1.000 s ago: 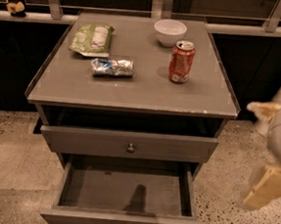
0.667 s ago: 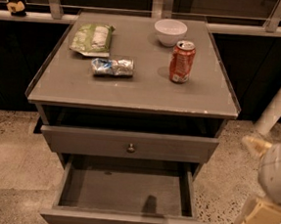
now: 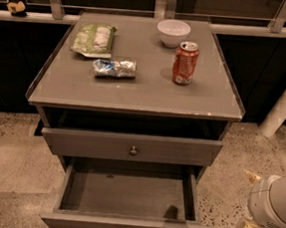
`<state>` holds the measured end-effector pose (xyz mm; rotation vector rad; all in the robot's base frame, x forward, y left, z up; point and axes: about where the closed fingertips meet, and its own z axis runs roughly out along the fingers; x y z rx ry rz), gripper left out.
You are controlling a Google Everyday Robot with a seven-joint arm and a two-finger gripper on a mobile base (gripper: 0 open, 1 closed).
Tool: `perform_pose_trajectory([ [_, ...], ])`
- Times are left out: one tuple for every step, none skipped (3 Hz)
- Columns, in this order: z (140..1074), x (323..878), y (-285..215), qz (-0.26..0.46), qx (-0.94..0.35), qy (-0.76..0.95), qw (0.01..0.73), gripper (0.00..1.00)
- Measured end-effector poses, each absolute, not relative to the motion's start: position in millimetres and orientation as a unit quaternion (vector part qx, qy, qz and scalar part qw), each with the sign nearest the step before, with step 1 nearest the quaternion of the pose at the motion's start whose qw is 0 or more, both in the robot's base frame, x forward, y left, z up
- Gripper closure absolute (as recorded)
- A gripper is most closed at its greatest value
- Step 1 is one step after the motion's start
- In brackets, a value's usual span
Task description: Close middle drawer
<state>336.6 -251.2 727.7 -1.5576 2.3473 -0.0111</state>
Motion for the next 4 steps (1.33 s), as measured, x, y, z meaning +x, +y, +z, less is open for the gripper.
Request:
perform_pose_trajectory([
  [728, 337, -251, -0.004, -0.546, 0.822, 0.162, 0.00],
  [722, 318, -258, -0.018, -0.548, 0.820, 0.165, 0.00],
  [688, 285, -279, -0.020, -0.539, 0.825, 0.168, 0.00],
  [652, 263, -299, -0.014, -0.527, 0.831, 0.175, 0.00],
])
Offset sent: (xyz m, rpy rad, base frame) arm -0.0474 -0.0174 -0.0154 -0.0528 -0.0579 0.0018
